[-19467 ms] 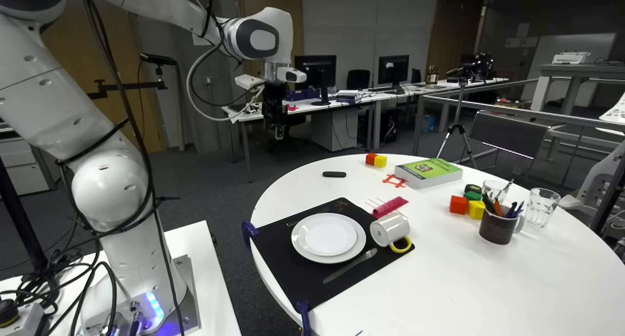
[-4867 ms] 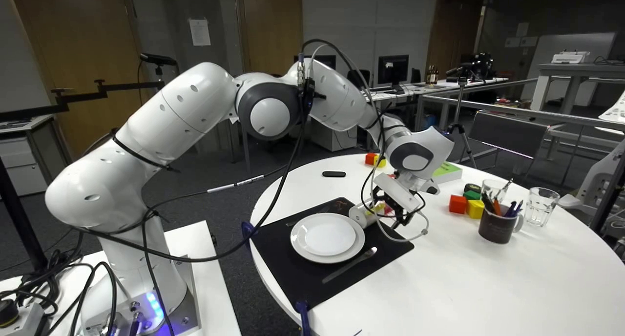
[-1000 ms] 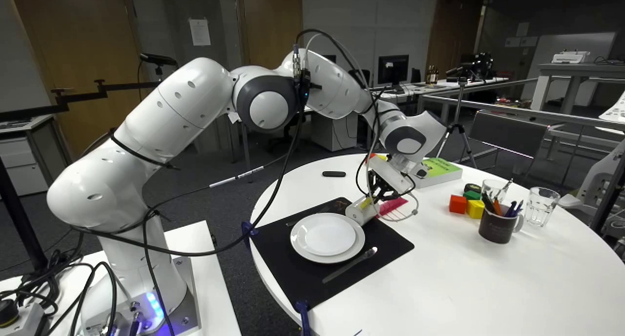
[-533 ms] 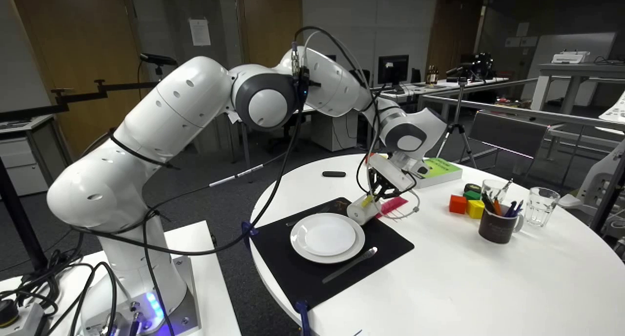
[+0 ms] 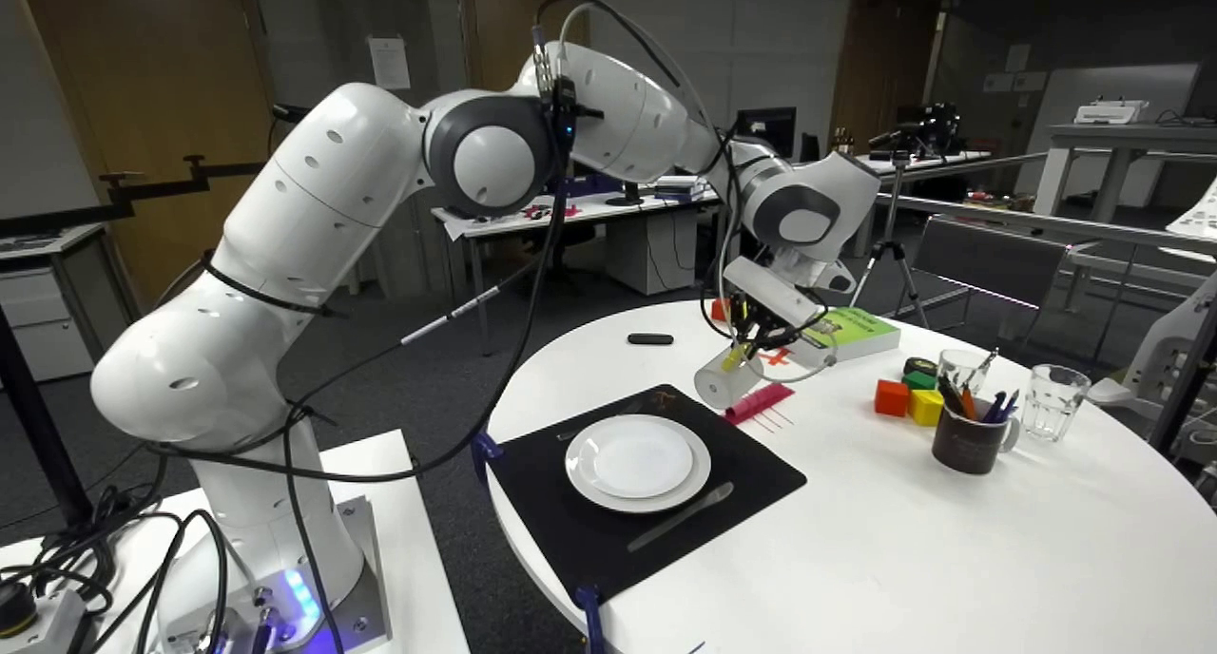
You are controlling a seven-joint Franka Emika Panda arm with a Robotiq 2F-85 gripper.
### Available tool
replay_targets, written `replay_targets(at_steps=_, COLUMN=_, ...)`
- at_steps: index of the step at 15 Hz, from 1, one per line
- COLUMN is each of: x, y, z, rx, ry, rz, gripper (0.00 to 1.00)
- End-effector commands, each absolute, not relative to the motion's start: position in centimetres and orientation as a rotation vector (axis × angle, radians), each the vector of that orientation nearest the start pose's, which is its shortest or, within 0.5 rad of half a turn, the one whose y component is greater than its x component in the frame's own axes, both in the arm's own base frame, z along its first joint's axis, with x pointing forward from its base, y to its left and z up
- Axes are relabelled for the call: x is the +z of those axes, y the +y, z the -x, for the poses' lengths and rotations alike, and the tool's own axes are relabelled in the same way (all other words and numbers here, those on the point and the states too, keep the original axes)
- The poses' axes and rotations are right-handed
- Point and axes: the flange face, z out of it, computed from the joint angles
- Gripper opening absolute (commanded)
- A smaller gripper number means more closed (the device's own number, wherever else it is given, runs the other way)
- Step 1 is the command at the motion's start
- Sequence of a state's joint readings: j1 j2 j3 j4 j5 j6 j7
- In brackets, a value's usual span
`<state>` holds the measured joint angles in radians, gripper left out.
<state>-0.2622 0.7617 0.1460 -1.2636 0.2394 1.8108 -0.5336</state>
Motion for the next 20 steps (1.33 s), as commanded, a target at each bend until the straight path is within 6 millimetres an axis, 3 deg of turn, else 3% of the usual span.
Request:
replay_targets(at_steps=1, x=33.5, y=-10.3, z=-68.8, rx=0.078, ry=-0.458, rz=2.755, gripper=0.05)
replay_targets(at_steps=6, x=35.4, y=-12.5, z=-64.3, rx=0.038, ry=-0.595, rz=2.733, gripper=0.05)
replay_targets(at_steps=12, x=35.6, y=-14.8, z=-59.2, rx=0.003, ry=-0.717, rz=2.602, gripper=0.05)
replay_targets(at_steps=20, x=34.5, y=-17.5, z=-55.8, rx=-0.042, ry=-0.853, rz=2.383, gripper=0.05)
